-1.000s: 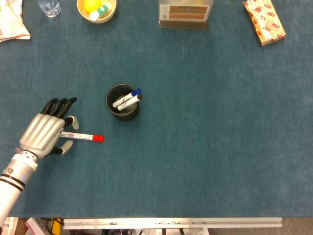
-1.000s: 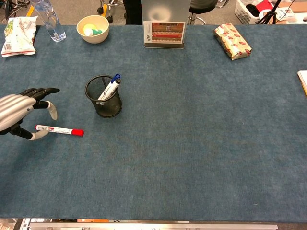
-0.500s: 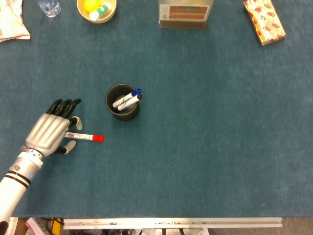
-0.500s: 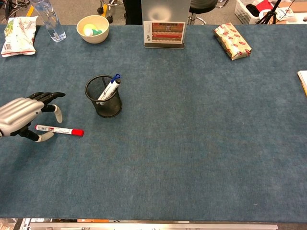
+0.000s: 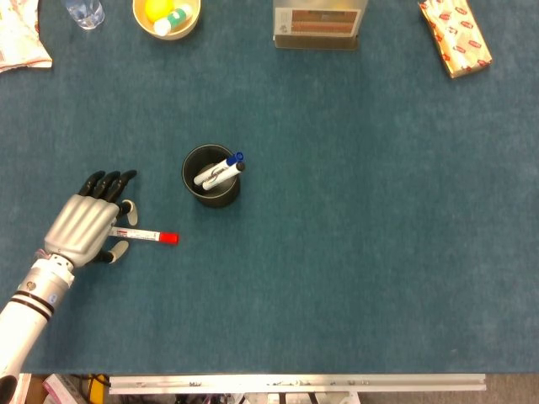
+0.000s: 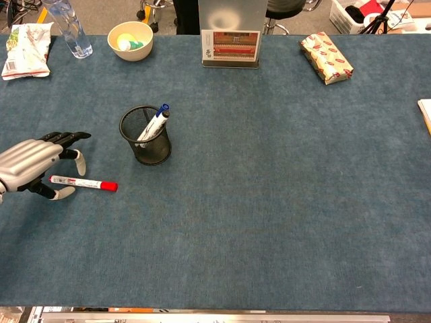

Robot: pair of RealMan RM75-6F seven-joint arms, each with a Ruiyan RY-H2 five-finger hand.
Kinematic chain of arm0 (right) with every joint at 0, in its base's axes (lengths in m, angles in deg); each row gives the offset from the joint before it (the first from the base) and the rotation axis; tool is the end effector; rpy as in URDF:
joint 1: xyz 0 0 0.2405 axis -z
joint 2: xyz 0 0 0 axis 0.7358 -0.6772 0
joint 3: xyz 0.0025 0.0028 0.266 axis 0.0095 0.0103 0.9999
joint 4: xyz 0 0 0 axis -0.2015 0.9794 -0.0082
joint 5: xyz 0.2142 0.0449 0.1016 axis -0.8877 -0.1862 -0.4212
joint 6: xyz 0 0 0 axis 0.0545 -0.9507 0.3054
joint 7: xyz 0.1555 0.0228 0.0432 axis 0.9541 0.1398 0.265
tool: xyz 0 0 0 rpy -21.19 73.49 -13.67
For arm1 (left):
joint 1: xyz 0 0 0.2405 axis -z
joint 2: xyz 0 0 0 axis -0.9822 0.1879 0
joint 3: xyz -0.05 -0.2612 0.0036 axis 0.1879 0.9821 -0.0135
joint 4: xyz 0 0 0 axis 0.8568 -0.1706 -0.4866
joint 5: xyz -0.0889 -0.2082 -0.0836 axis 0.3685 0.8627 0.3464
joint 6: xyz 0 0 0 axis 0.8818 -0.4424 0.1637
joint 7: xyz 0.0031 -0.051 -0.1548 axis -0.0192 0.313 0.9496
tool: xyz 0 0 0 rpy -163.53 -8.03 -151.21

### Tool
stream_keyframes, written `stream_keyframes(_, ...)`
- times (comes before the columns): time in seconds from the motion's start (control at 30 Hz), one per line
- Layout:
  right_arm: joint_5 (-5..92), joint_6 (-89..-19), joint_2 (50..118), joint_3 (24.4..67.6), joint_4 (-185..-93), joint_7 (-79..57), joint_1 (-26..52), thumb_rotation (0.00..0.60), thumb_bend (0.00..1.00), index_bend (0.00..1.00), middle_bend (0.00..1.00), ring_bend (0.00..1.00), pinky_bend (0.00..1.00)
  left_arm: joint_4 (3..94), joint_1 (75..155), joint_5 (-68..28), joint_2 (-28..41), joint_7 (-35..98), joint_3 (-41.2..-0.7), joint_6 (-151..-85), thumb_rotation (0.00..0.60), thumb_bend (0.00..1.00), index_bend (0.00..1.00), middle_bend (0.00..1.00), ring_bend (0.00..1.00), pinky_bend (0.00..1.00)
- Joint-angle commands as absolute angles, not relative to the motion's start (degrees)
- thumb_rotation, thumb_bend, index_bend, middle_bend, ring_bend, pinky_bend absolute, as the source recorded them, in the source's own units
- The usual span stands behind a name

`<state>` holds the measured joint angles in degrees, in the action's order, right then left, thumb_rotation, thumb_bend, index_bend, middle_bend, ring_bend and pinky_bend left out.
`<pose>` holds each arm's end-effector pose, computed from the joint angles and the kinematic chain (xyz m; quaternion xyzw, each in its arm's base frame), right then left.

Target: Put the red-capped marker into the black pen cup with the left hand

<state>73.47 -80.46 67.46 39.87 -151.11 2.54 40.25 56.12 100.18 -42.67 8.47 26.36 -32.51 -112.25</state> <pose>-0.3154 -0.2204 0.1397 0.5746 -0.3780 0.5105 0.5161 -0.3150 0.2486 -0.0284 -0.7588 -0.4254 -0.2653 0.4158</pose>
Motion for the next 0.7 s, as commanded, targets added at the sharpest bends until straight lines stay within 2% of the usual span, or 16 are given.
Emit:
stream_keyframes(0.03,73.49,-80.5,67.44,39.87,-151.13,2.56,40.27,0.6,0.1,0.57,0.5,0.4,0.43,55.93,100.3,-42.39,8.34,26.18,-32.57,-112.0,0.6,0.28,0.44,0.0,0.0,0.0)
stream_keyframes(0.23,73.5,-80.41,67.47,39.85,-151.08,2.52,40.24,0.6,0.1,0.57,0.5,0.4,0.43,55.7,100.68,-41.85,8.18,25.59,-32.72,-111.26,0.6,0.29,0.45,0.0,0.0,0.0)
stream_keyframes(0.7,73.43,-80.18,67.44,39.84,-151.14,2.43,40.2,0.6,0.1,0.57,0.5,0.4,0.43,55.77,101.08,-40.7,7.99,23.83,-32.86,-110.72,0.6,0.39,0.48,0.0,0.0,0.0)
